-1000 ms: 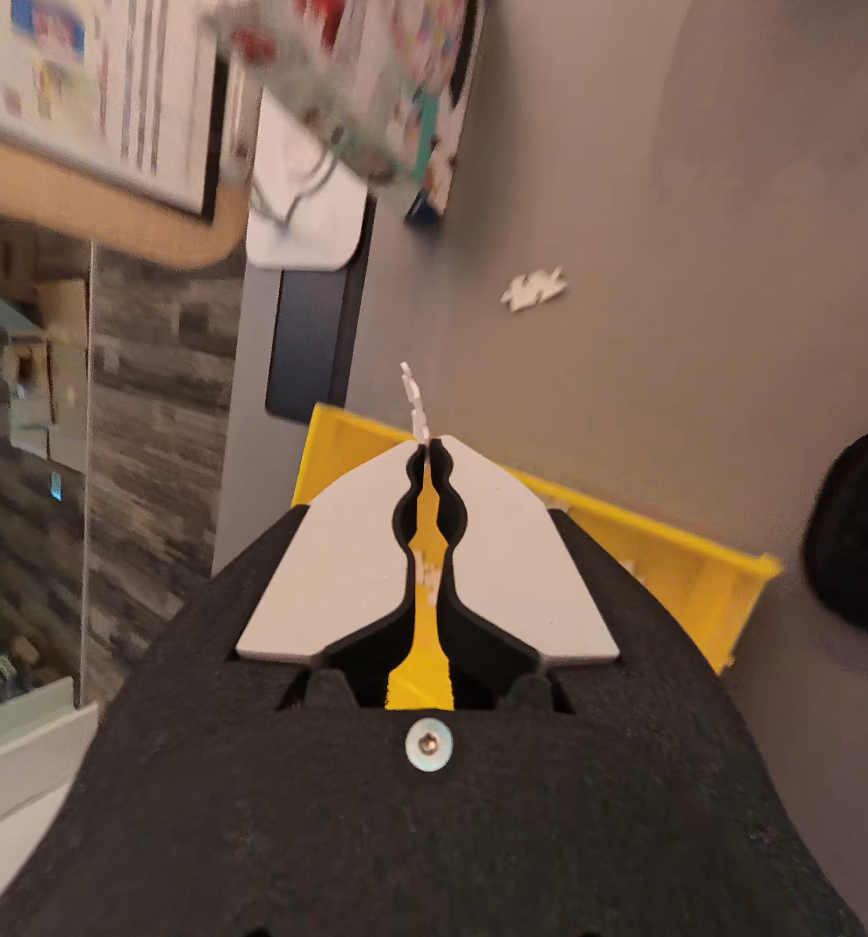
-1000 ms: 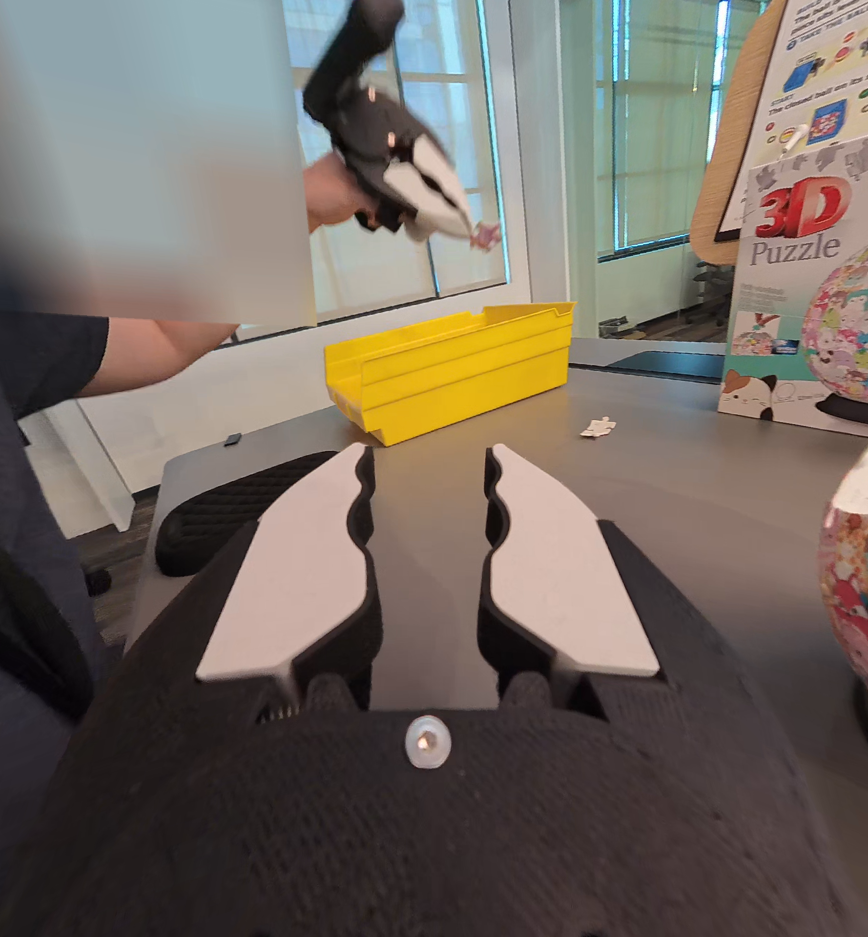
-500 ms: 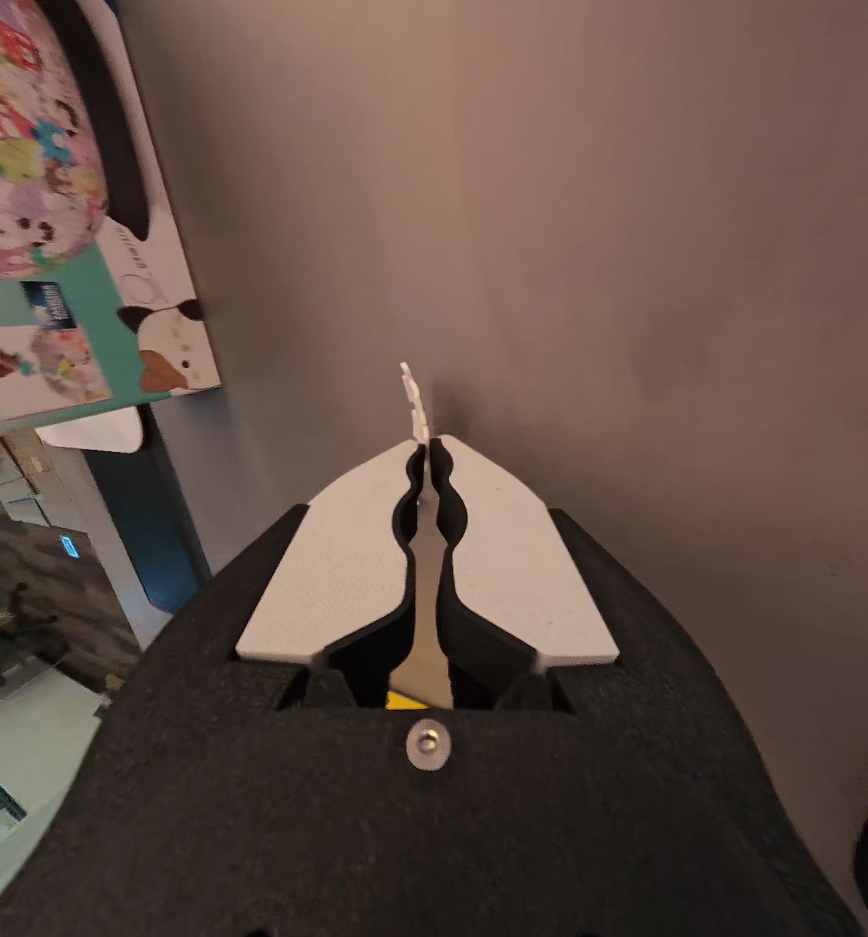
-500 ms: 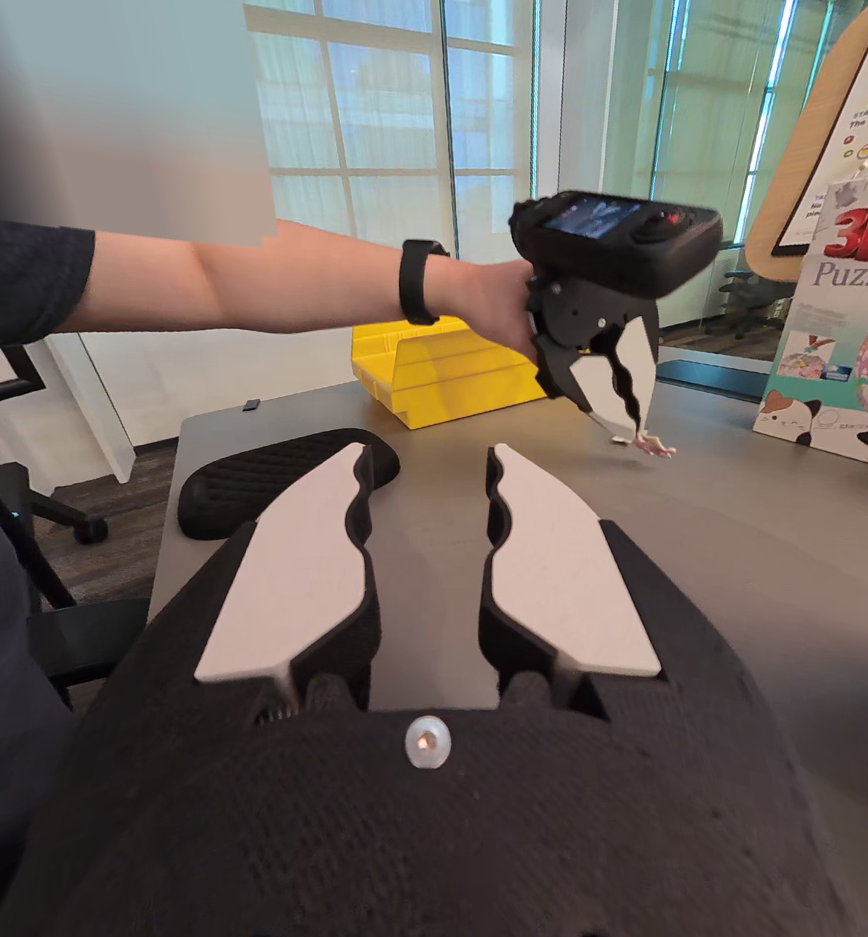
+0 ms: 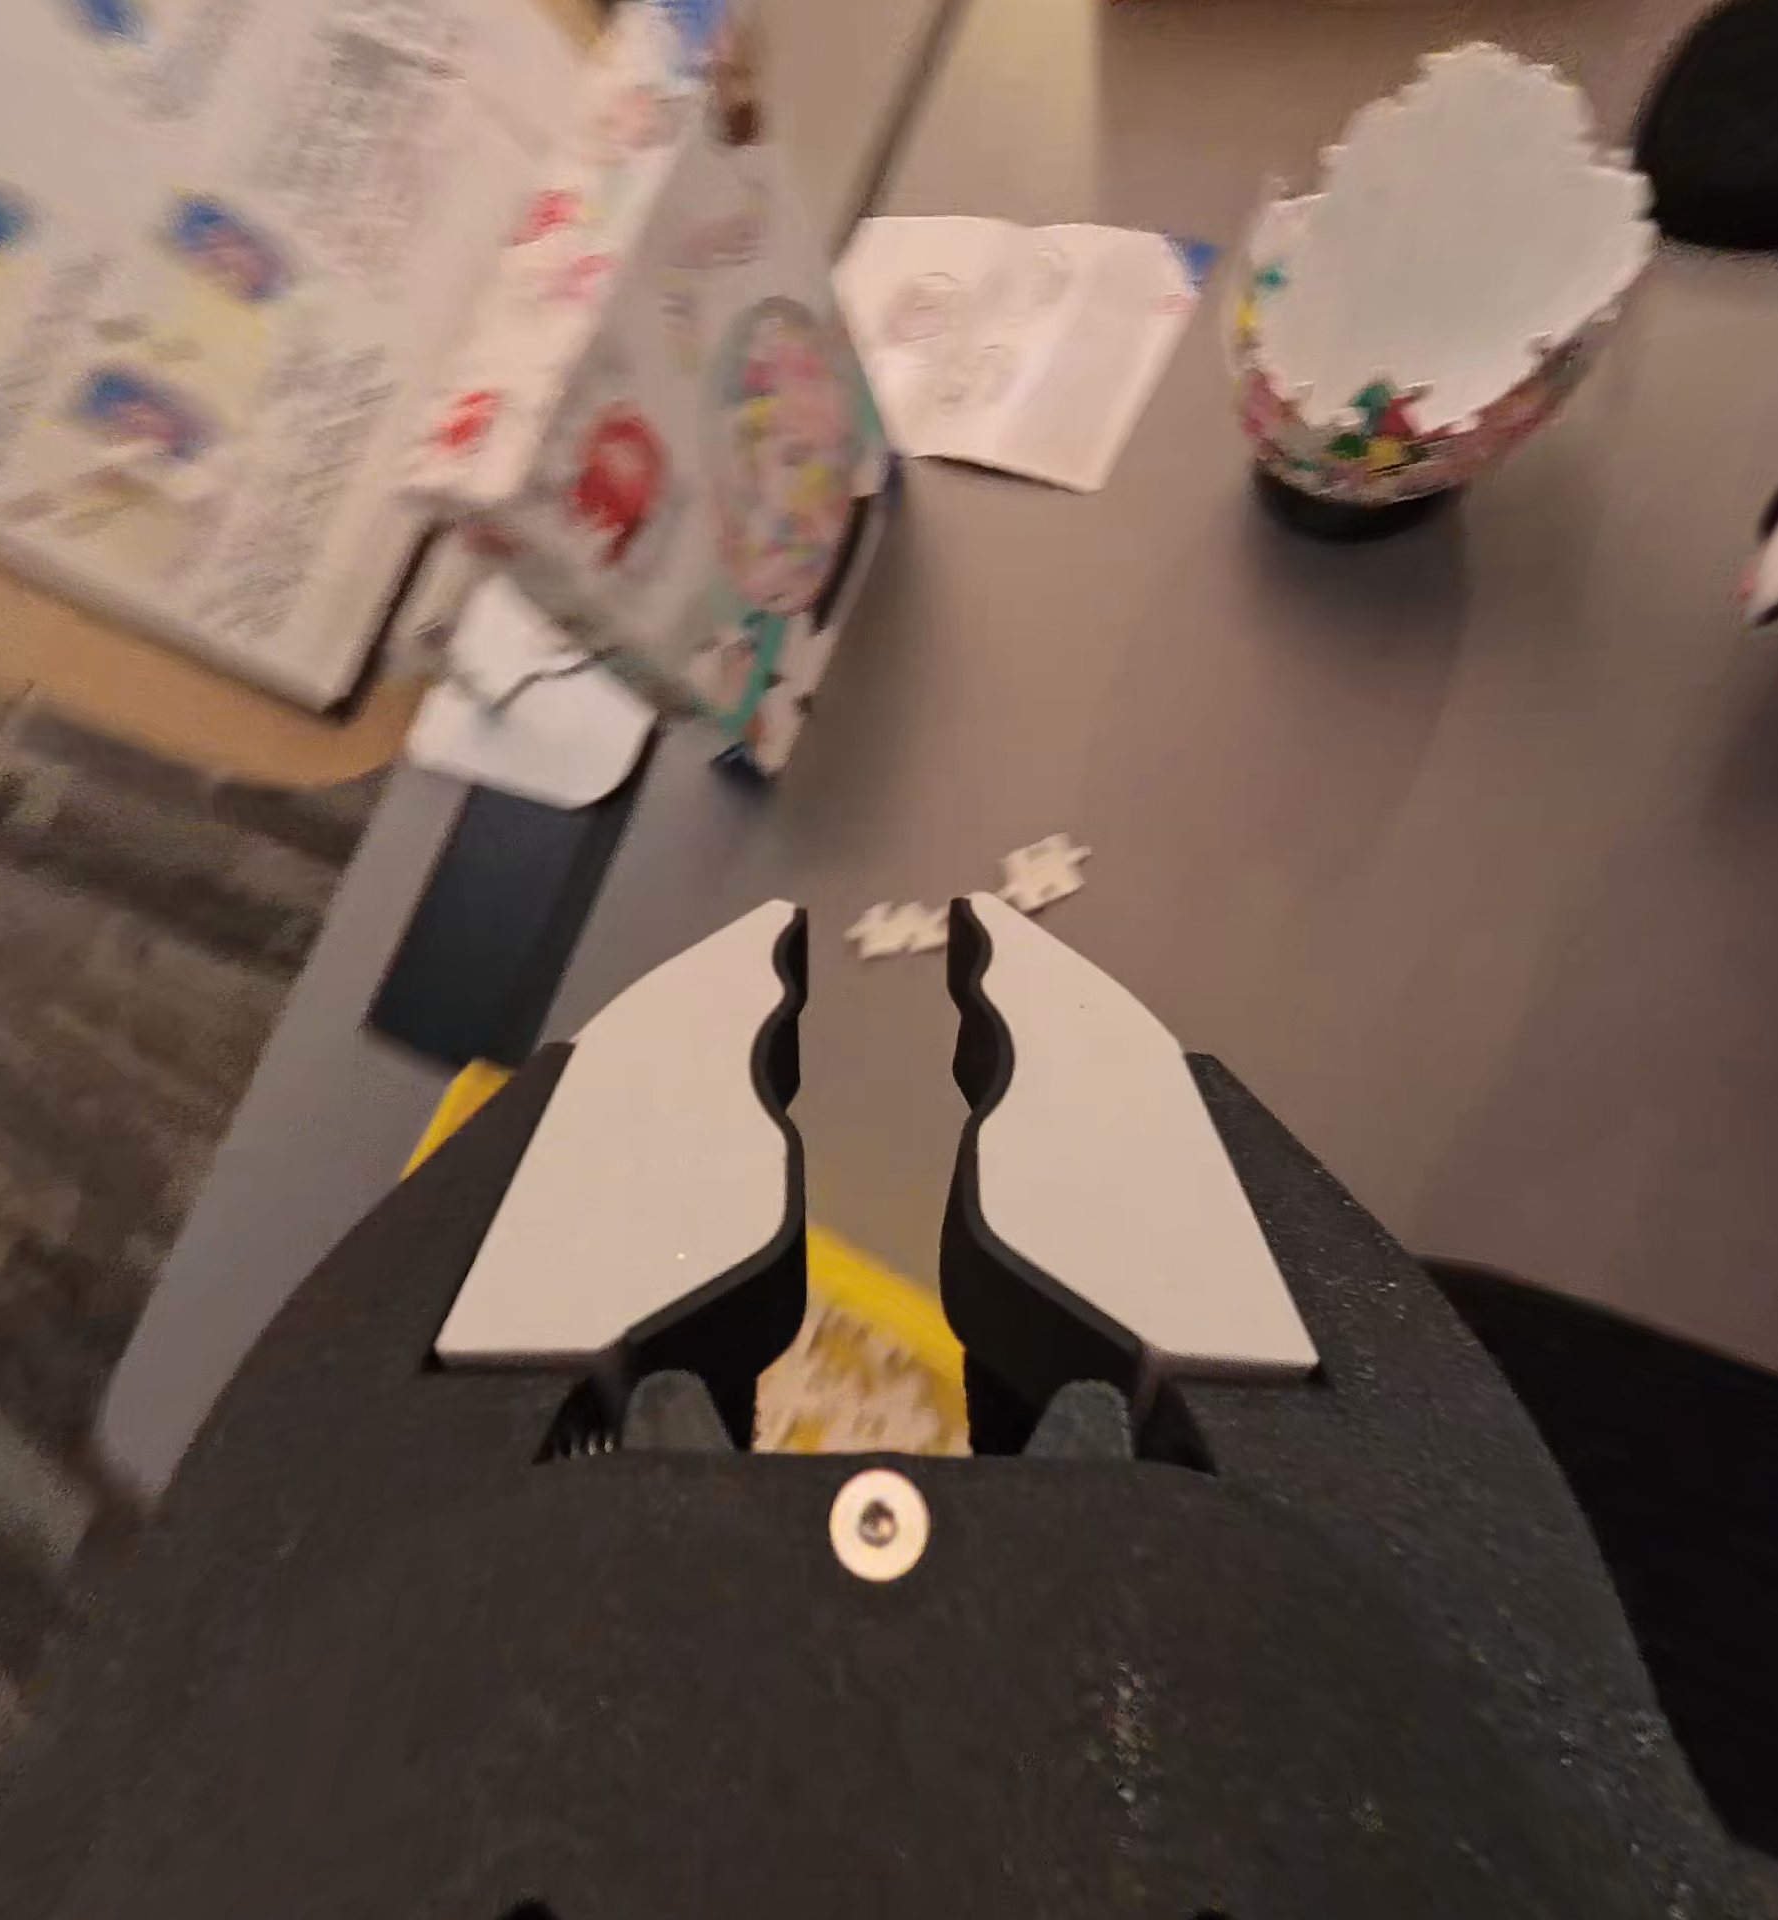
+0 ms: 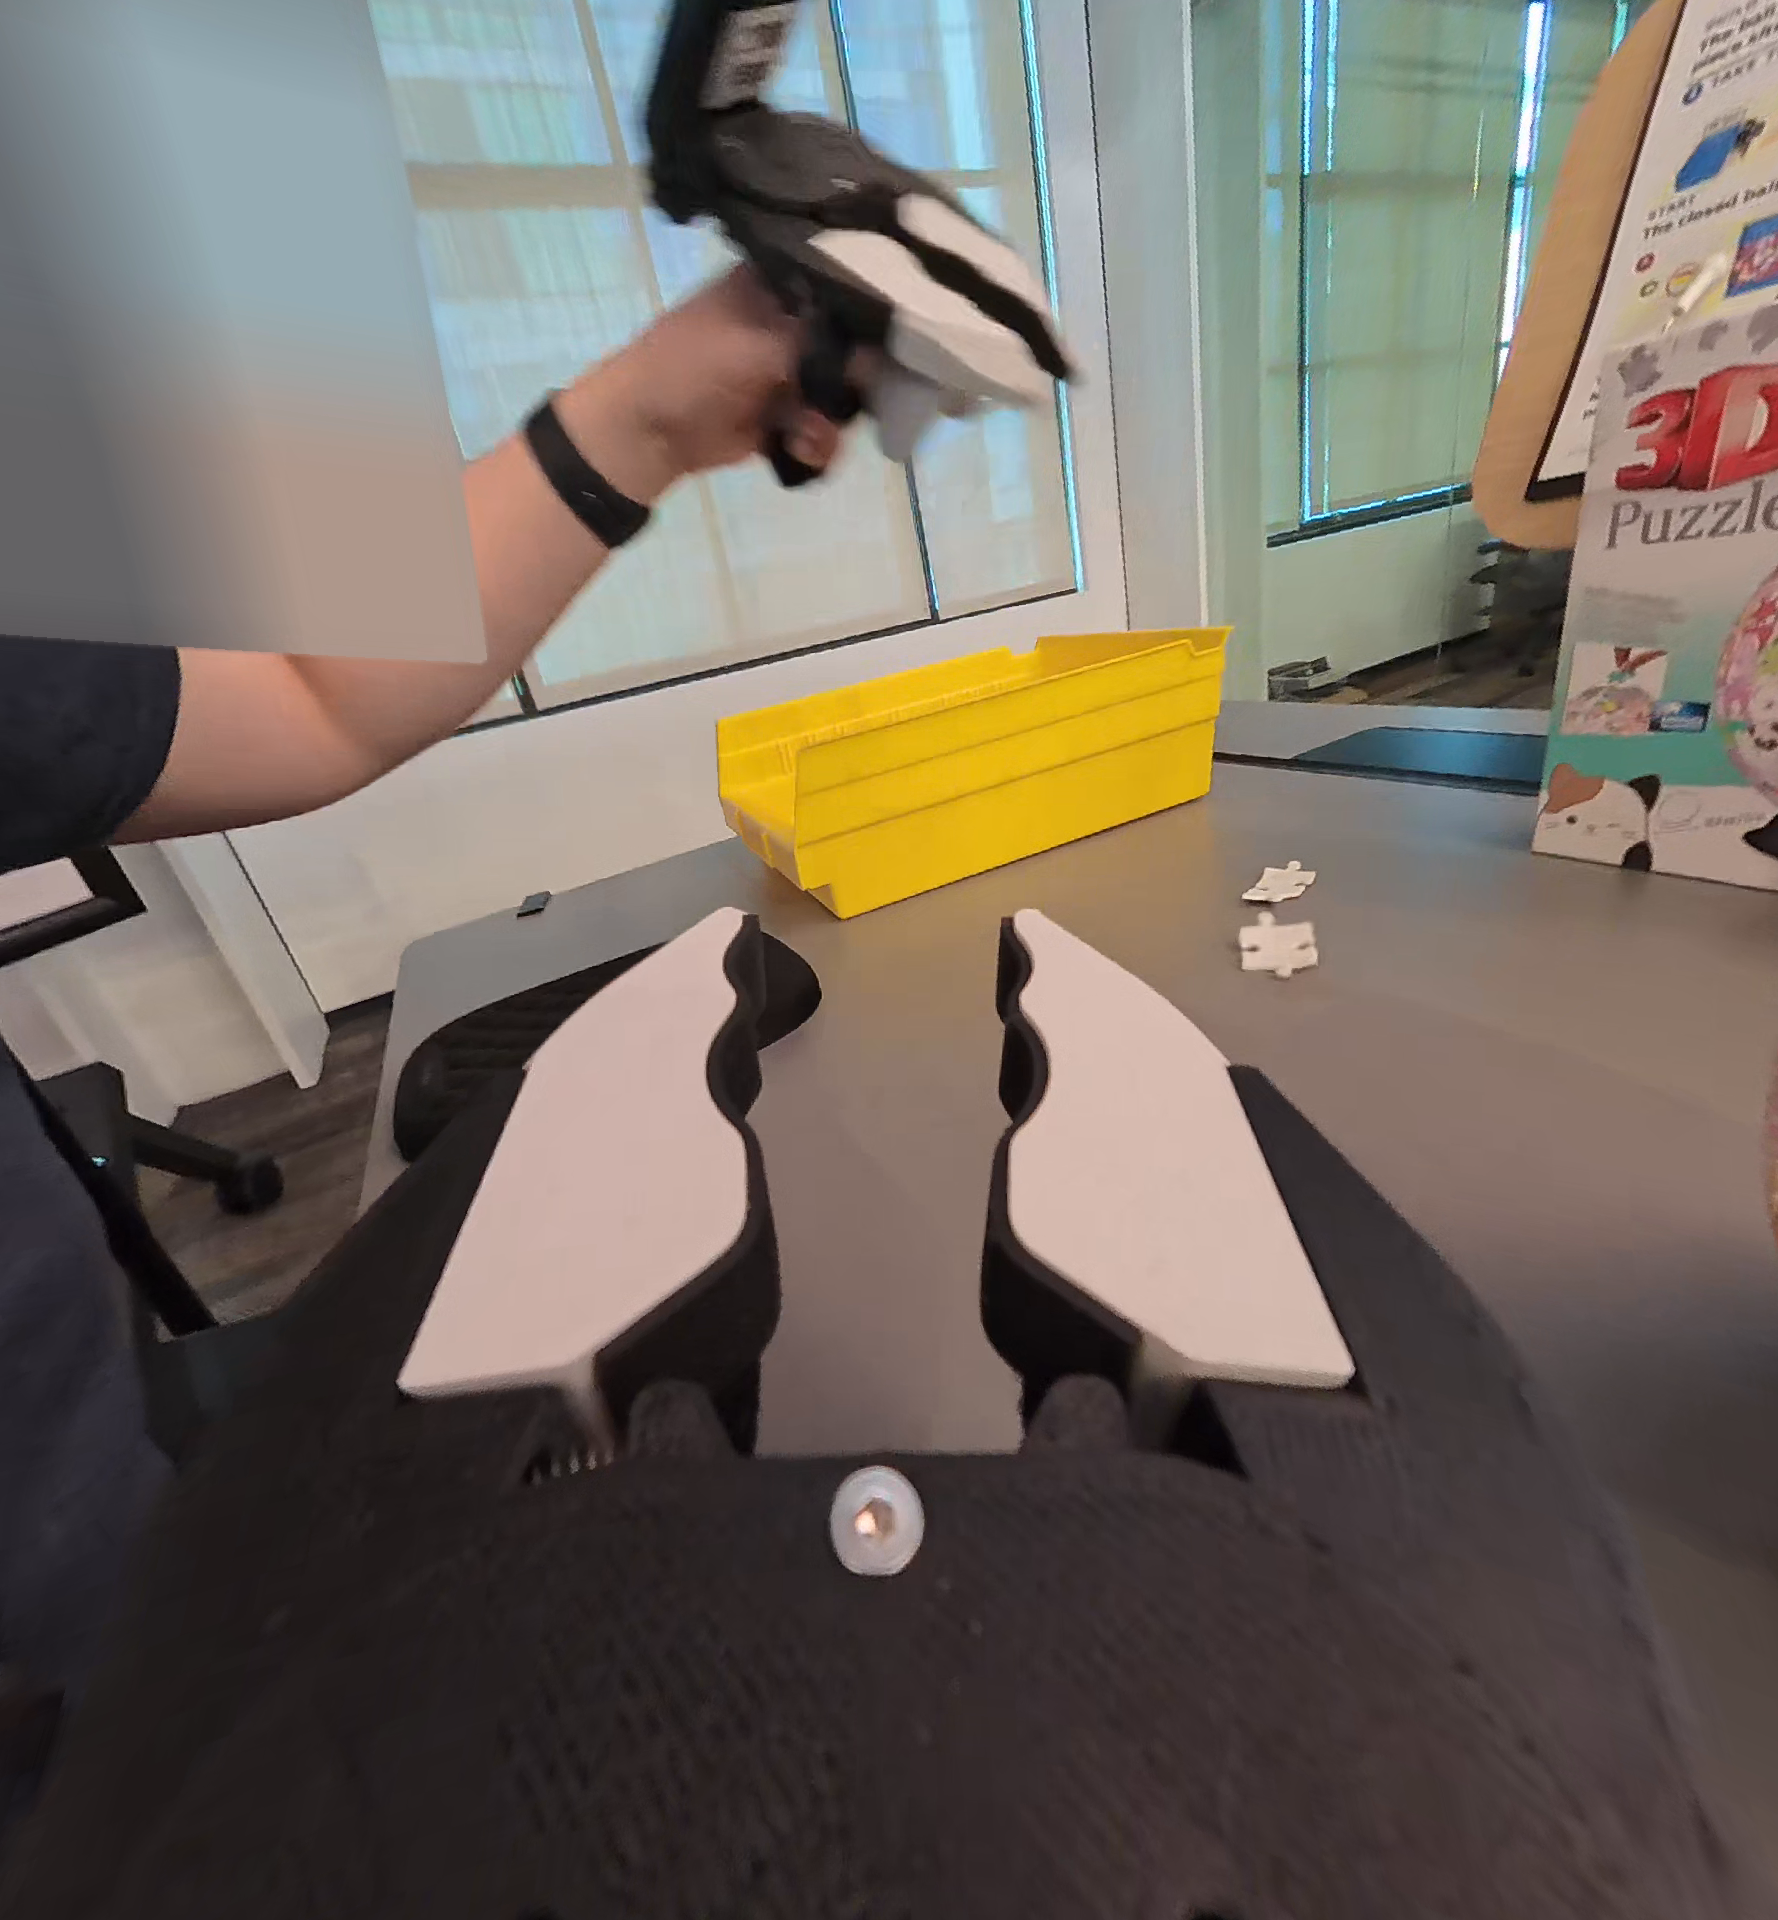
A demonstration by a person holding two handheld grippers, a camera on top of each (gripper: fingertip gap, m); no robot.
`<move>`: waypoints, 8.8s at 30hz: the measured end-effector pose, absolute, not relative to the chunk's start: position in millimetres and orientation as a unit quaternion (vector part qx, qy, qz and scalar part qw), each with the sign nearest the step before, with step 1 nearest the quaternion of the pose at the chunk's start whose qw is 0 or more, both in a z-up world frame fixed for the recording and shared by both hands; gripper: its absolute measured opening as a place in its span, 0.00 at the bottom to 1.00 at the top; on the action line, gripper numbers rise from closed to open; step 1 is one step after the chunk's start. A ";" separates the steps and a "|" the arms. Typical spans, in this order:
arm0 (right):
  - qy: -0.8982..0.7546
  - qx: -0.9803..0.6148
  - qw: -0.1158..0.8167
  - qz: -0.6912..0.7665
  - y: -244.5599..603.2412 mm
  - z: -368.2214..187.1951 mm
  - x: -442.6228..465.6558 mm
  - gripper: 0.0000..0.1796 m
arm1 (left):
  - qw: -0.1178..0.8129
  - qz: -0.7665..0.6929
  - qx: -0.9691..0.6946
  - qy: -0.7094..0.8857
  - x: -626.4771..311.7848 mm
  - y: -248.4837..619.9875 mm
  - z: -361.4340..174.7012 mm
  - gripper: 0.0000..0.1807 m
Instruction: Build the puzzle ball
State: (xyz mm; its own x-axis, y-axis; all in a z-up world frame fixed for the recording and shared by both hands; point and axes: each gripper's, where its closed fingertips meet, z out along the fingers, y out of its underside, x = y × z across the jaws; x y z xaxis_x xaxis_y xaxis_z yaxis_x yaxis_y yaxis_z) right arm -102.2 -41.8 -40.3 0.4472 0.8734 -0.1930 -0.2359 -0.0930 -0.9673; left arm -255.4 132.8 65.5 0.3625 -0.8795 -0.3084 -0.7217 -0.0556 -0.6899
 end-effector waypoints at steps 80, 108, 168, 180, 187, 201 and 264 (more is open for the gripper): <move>-0.222 -0.575 0.583 0.528 -28.1 -38.2 -96.3 0.25 | 0.304 -0.123 -0.778 0.536 -310.2 159.5 41.0 0.16; -0.215 -0.574 0.575 0.542 -28.3 -38.2 -95.8 0.26 | 0.197 -0.129 -0.809 0.538 -192.9 96.6 -123.7 0.32; -0.205 -0.567 0.561 0.568 -26.7 -37.0 -93.8 0.26 | 0.052 0.100 -0.964 0.239 -496.5 285.6 -147.8 0.03; -0.210 -0.565 0.560 0.568 -28.2 -36.6 -94.8 0.26 | 0.075 0.109 -0.956 0.262 -497.8 276.8 -144.3 0.00; -0.211 -0.565 0.560 0.569 -28.5 -36.5 -95.3 0.26 | 0.142 0.066 -0.952 0.262 -492.2 280.1 -108.9 0.00; -0.218 -0.564 0.558 0.568 -30.5 -36.9 -97.7 0.26 | 0.072 -0.009 -0.983 0.170 -483.7 269.0 -127.8 0.20; -0.294 -0.540 0.604 0.508 -88.0 -28.3 -106.1 0.26 | 0.141 -0.112 -0.866 0.467 -153.5 58.0 -153.3 0.15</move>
